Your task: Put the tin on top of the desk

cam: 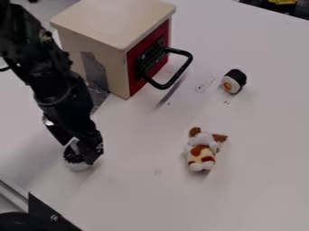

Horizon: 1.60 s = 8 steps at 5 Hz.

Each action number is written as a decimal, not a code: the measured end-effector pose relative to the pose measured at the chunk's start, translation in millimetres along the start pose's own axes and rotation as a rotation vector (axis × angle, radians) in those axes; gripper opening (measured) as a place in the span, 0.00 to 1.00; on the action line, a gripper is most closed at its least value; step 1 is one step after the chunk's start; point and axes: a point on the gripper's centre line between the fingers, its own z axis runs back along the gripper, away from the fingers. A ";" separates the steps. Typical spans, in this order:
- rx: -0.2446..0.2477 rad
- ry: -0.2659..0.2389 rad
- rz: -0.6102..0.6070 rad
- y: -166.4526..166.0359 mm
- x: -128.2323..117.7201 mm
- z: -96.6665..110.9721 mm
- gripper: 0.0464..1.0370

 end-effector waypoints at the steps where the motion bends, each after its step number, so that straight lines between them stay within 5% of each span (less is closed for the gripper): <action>1: 0.011 0.006 -0.004 -2.5 2.8 0.2 0.67; 3: 0.021 0.010 -0.005 -5.0 -2.1 10.5 0.19; 5: 0.037 -0.020 0.045 4.4 13.4 44.7 0.16; 7: 0.071 -0.106 0.209 51.8 75.9 113.4 0.16; 8: 0.072 -0.121 0.258 80.1 104.4 126.0 0.16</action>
